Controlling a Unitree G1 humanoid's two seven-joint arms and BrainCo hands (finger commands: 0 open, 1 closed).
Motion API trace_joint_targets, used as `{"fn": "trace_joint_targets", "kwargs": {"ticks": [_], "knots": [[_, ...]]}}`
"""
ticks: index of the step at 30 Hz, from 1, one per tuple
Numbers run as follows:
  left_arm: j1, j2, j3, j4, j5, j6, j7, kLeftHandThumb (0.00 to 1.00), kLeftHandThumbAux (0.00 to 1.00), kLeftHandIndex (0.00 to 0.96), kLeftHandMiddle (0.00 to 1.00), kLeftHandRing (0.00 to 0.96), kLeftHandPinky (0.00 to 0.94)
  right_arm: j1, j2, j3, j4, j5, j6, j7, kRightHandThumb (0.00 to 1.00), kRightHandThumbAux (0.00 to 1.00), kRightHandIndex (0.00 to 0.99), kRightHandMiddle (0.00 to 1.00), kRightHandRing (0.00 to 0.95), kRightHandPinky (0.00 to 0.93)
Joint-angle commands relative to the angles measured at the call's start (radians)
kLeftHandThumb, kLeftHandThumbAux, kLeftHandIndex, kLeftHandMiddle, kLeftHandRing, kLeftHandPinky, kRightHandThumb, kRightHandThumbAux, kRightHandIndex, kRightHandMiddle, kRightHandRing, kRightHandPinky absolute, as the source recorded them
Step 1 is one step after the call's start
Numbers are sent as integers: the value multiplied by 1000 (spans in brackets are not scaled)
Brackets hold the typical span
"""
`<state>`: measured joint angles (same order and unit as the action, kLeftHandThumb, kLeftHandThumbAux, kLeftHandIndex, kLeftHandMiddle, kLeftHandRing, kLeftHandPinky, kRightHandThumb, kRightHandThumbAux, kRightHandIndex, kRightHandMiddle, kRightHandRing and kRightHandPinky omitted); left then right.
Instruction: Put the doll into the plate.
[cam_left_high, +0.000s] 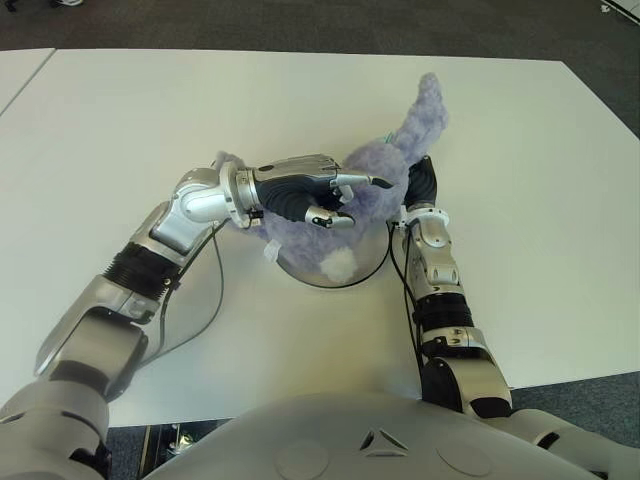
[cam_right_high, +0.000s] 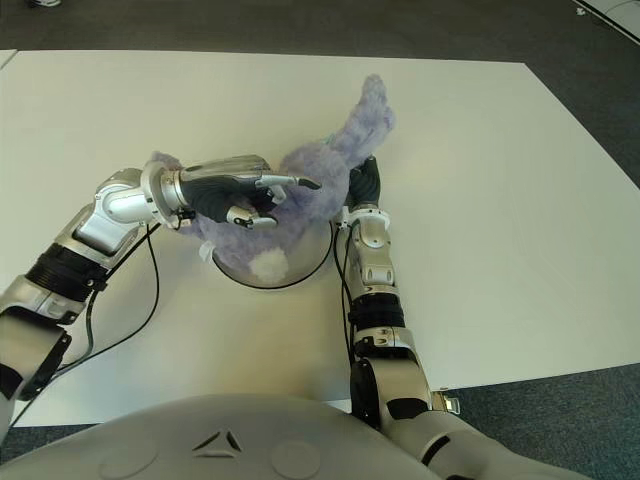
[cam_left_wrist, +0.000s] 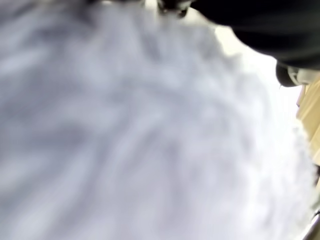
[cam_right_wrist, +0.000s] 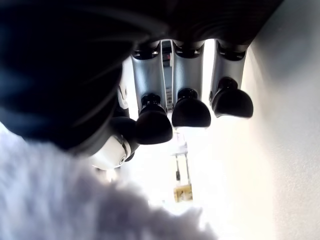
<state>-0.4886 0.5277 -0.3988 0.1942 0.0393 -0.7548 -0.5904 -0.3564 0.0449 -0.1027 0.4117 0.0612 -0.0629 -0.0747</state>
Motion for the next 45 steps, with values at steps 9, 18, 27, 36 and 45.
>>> {"fn": "trace_joint_targets", "kwargs": {"ticks": [9, 18, 27, 36, 45], "knots": [[72, -6, 215, -84, 175, -76, 189, 264, 116, 0, 0, 0, 0, 104, 11, 10, 77, -3, 80, -14, 700, 721, 440, 822, 812, 821], [152, -23, 299, -229, 220, -53, 266, 184, 142, 0, 0, 0, 0, 96, 5, 3, 87, 15, 92, 5, 701, 721, 440, 826, 812, 812], [142, -34, 340, -218, 256, -66, 326, 147, 169, 0, 0, 0, 0, 80, 3, -5, 111, 19, 93, 15, 701, 720, 440, 825, 813, 821], [132, -24, 345, -225, 242, -79, 327, 159, 184, 0, 0, 0, 0, 70, 0, -8, 128, 14, 83, 10, 702, 720, 440, 829, 818, 822], [136, -51, 368, -213, 257, -132, 379, 121, 235, 0, 0, 0, 0, 57, -2, -12, 157, 7, 57, 1, 703, 719, 440, 823, 811, 818]]}}
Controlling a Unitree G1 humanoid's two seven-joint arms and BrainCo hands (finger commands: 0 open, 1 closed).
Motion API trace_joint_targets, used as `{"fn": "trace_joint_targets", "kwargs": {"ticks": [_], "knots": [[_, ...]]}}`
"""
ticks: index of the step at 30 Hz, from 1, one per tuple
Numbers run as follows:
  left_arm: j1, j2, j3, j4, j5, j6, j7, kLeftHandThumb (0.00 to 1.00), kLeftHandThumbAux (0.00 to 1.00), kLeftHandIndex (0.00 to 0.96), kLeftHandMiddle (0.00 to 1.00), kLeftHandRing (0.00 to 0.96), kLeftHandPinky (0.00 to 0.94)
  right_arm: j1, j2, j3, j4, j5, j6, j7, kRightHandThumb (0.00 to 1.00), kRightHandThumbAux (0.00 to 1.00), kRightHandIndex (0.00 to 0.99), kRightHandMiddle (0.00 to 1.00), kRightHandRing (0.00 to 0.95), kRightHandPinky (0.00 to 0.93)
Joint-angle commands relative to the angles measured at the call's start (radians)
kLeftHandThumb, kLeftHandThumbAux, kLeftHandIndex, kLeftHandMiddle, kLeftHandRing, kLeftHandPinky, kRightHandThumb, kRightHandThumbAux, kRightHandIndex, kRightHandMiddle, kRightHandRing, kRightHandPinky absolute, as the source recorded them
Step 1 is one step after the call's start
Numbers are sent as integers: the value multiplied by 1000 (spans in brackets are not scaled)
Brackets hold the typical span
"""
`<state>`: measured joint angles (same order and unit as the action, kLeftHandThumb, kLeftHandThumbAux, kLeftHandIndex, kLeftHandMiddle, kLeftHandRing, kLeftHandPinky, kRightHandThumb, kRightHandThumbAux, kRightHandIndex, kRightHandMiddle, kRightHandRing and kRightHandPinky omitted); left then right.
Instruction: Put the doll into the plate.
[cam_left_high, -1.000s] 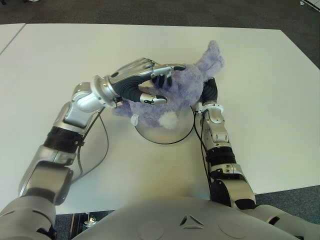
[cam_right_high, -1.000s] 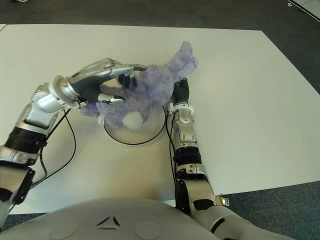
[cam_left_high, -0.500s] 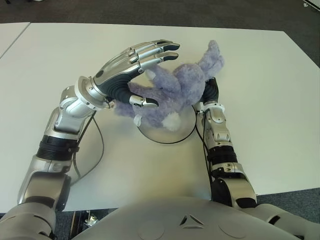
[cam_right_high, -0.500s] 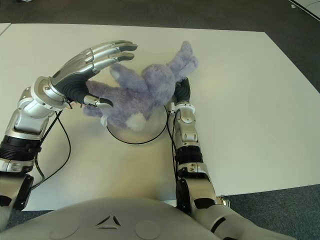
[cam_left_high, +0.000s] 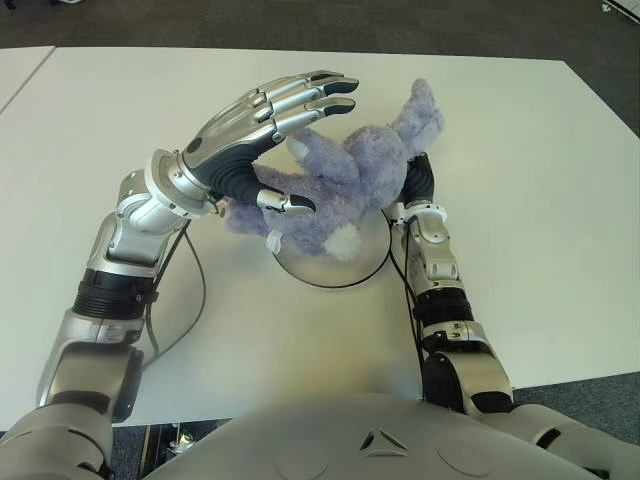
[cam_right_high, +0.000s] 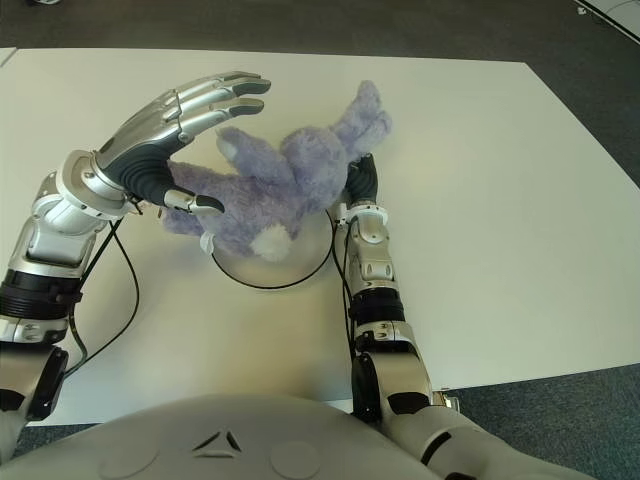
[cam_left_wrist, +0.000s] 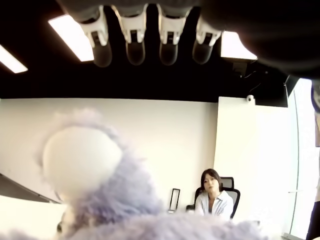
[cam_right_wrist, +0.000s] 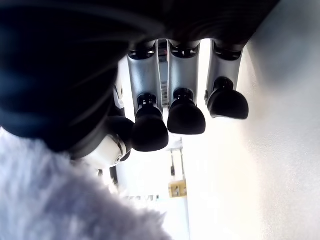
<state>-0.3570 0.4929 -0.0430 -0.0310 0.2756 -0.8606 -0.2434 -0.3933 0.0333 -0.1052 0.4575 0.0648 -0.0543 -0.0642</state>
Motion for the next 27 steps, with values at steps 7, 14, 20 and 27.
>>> {"fn": "trace_joint_targets", "kwargs": {"ticks": [7, 14, 20, 27], "knots": [[2, -17, 35, 6, 85, -32, 67, 101, 254, 0, 0, 0, 0, 87, 10, -15, 132, 12, 30, 2, 702, 719, 440, 822, 811, 820], [-12, -7, 43, 27, 126, -31, 91, 87, 265, 0, 0, 0, 0, 89, 9, -9, 133, 5, 18, 7, 701, 720, 440, 828, 815, 817], [-61, 32, 85, 177, 134, -18, 134, 117, 252, 0, 0, 0, 0, 92, 13, -4, 126, 1, 16, 3, 700, 722, 440, 831, 816, 818], [-78, 51, 140, 197, 221, 75, 230, 75, 247, 0, 0, 0, 0, 96, 15, 3, 119, -4, 10, -3, 699, 722, 439, 833, 816, 817]]}}
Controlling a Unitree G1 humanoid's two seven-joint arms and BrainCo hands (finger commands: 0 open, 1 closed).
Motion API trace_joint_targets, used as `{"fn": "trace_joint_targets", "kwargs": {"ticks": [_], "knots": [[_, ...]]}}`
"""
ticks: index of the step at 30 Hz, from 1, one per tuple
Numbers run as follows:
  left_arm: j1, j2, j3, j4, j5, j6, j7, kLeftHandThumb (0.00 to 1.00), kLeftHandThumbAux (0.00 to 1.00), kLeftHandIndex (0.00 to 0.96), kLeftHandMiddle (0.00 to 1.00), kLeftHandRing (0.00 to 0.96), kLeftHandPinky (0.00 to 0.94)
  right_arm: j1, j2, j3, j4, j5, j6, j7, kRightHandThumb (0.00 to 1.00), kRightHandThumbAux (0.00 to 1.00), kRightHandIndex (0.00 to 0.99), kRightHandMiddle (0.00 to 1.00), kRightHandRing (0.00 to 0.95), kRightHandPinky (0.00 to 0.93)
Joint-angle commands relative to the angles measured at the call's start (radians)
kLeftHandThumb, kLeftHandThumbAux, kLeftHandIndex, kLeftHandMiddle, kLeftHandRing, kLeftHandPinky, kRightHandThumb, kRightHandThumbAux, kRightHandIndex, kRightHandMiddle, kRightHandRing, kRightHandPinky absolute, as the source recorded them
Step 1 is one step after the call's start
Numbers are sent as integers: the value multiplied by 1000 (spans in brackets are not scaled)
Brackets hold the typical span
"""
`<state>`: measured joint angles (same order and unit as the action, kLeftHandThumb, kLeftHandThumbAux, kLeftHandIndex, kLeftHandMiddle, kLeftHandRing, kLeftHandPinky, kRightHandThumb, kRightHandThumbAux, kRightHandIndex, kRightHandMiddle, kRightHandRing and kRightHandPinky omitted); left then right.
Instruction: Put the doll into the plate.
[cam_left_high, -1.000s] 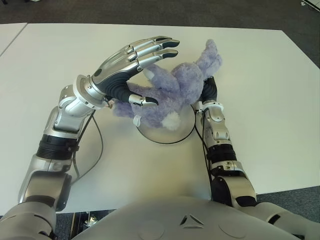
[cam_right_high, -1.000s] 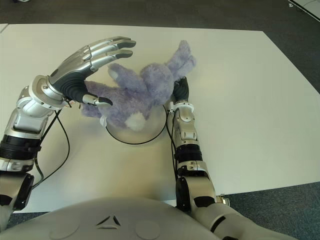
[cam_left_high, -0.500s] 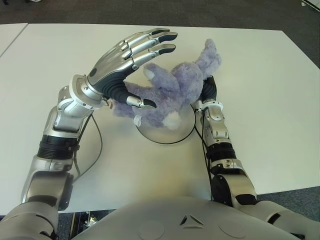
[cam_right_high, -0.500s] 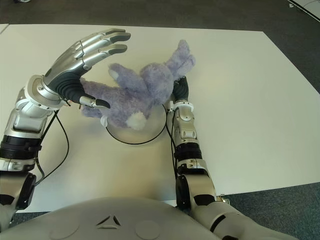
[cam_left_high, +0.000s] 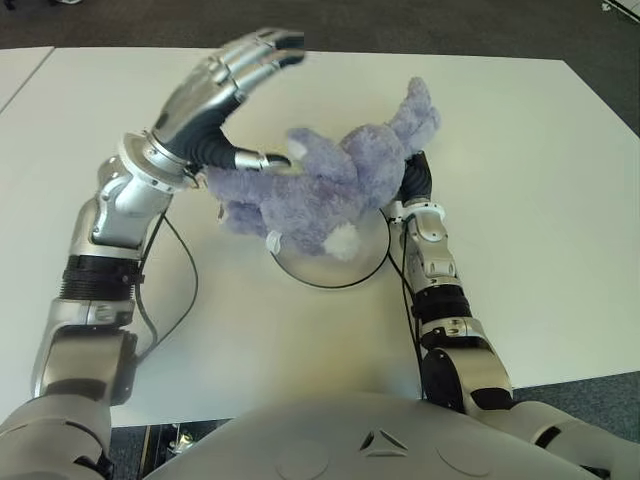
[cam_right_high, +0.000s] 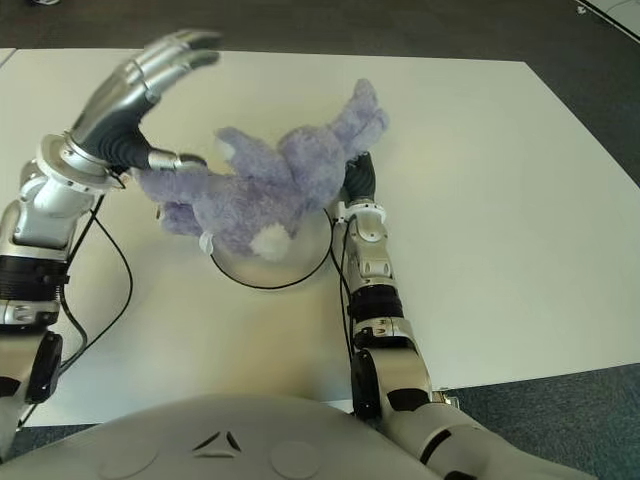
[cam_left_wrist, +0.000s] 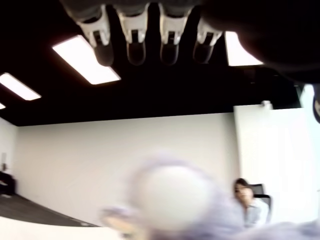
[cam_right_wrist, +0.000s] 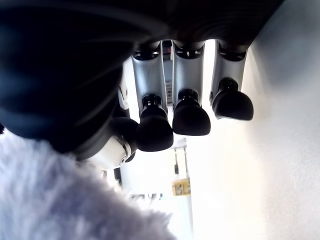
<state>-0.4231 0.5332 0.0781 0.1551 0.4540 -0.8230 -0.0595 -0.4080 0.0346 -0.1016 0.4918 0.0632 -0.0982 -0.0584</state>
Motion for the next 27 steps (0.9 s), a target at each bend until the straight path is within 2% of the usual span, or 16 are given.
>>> {"fn": "trace_joint_targets", "kwargs": {"ticks": [1, 6, 14, 20, 27], "knots": [[-18, 20, 28, 21, 38, 45, 55, 69, 245, 0, 0, 0, 0, 112, 14, 0, 84, -2, 56, -9, 699, 722, 439, 833, 816, 817], [-6, 64, 67, 51, -15, 67, 64, 11, 230, 0, 0, 0, 0, 113, 16, -2, 81, 5, 57, -7, 699, 723, 439, 832, 816, 816], [44, 113, 112, 43, -172, 138, -5, 29, 231, 0, 0, 0, 0, 114, 16, -3, 85, 8, 50, -1, 698, 723, 439, 834, 817, 815], [15, 135, 110, 101, -150, 165, 21, 20, 203, 0, 0, 0, 0, 108, 15, -3, 92, 6, 52, -3, 699, 723, 439, 836, 819, 819], [2, 122, 104, 130, -94, 205, 88, 1, 219, 0, 0, 0, 0, 114, 8, -5, 80, -4, 55, -20, 699, 722, 439, 835, 816, 807]]}}
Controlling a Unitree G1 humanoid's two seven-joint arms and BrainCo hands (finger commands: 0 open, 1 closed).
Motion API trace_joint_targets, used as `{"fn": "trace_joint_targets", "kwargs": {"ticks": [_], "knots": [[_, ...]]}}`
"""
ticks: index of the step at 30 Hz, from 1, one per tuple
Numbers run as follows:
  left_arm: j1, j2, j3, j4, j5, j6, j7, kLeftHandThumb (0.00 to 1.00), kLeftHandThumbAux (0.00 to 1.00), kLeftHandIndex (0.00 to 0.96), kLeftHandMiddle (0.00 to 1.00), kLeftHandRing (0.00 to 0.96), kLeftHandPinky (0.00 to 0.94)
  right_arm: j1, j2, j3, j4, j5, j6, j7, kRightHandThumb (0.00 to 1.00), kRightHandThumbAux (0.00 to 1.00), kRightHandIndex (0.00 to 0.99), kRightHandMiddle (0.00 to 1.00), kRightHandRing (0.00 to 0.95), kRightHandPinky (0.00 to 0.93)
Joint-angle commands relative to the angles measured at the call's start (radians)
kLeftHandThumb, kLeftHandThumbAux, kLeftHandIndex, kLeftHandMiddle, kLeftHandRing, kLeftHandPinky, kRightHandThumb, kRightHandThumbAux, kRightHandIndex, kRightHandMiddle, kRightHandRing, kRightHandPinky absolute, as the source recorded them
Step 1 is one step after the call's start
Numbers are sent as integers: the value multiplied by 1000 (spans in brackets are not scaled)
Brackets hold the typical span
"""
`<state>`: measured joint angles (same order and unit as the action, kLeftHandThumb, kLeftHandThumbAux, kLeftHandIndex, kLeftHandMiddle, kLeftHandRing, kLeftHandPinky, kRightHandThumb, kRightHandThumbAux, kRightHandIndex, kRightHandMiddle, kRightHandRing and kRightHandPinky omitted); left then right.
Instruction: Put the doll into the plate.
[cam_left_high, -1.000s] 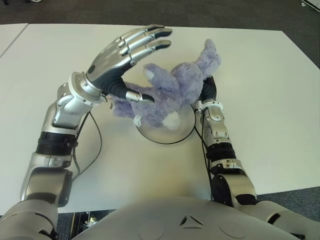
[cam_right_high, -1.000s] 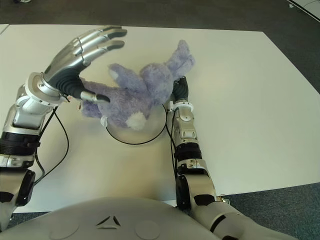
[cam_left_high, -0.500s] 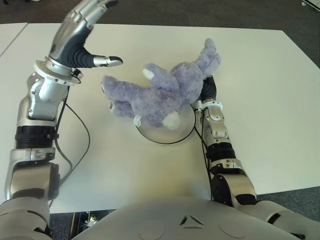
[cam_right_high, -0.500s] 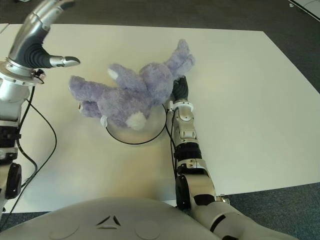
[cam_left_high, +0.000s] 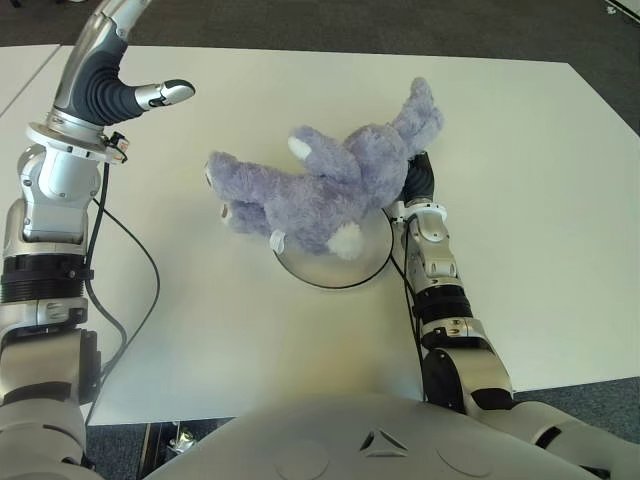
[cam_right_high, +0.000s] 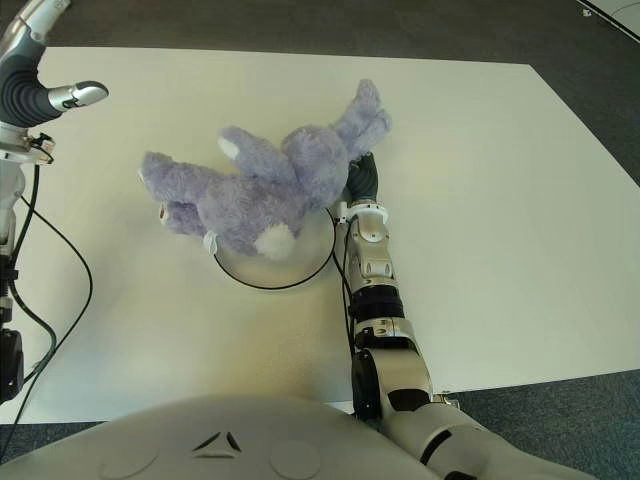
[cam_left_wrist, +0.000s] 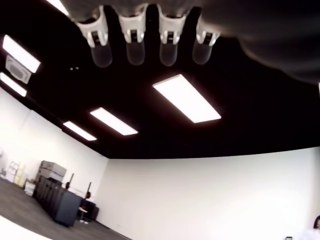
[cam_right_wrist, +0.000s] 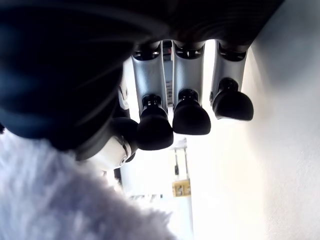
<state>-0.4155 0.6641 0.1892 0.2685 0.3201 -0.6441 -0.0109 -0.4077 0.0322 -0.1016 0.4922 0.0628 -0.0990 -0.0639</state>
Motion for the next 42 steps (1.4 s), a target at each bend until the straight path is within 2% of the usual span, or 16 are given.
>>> {"fn": "trace_joint_targets", "kwargs": {"ticks": [1, 7, 11, 21, 24, 25, 26, 27, 29, 30, 32, 34, 38, 42], "knots": [[-5, -11, -8, 17, 47, 31, 49, 1, 225, 0, 0, 0, 0, 115, 10, -5, 77, -5, 56, -18, 699, 722, 439, 833, 814, 804], [0, -29, -17, 23, 44, 62, 75, 0, 277, 0, 0, 0, 0, 118, 7, -7, 66, -6, 65, -35, 699, 722, 440, 824, 805, 800], [45, -91, -42, -13, 26, 99, 84, 0, 312, 0, 0, 0, 0, 118, 3, -9, 62, -2, 67, -38, 700, 721, 440, 821, 803, 802], [92, -181, -20, -133, -234, 258, -45, 0, 435, 0, 2, 0, 3, 118, -5, -17, 56, 5, 61, -34, 701, 721, 440, 829, 812, 813], [112, -232, -16, -142, -298, 287, -50, 0, 479, 0, 18, 7, 40, 122, -8, -17, 44, 4, 67, -35, 701, 721, 440, 830, 813, 809], [101, -263, -18, -94, -311, 286, -37, 0, 506, 31, 69, 68, 113, 124, -8, -17, 37, 5, 72, -36, 701, 721, 440, 830, 813, 810], [92, -283, -19, -59, -318, 285, -29, 0, 528, 107, 160, 179, 228, 125, -8, -17, 33, 5, 75, -37, 701, 722, 440, 829, 813, 810], [73, -310, -20, -12, -326, 288, -16, 0, 537, 135, 193, 219, 270, 127, -9, -17, 27, 6, 78, -36, 701, 722, 440, 829, 813, 810], [53, -334, -19, 34, -332, 288, -7, 0, 562, 252, 331, 377, 425, 130, -9, -18, 20, 6, 82, -35, 700, 722, 440, 829, 812, 810], [42, -353, -14, 53, -345, 297, 0, 0, 566, 268, 350, 398, 447, 132, -10, -18, 16, 7, 85, -34, 700, 722, 440, 829, 812, 810], [25, -388, 2, 78, -376, 314, 11, 2, 597, 368, 428, 475, 521, 135, -10, -18, 10, 7, 88, -32, 700, 722, 440, 829, 812, 812], [21, -411, 16, 78, -400, 337, 19, 4, 612, 413, 460, 505, 551, 137, -11, -18, 6, 8, 90, -31, 700, 722, 440, 829, 813, 813], [-6, -464, 45, 229, -417, 302, 64, 10, 700, 518, 574, 591, 609, 140, -13, -19, 1, 6, 90, -30, 700, 722, 440, 833, 816, 811], [-16, -494, 53, 265, -432, 284, 72, 30, 770, 557, 634, 634, 631, 145, -15, -20, -6, 6, 93, -31, 700, 722, 440, 829, 811, 804]]}}
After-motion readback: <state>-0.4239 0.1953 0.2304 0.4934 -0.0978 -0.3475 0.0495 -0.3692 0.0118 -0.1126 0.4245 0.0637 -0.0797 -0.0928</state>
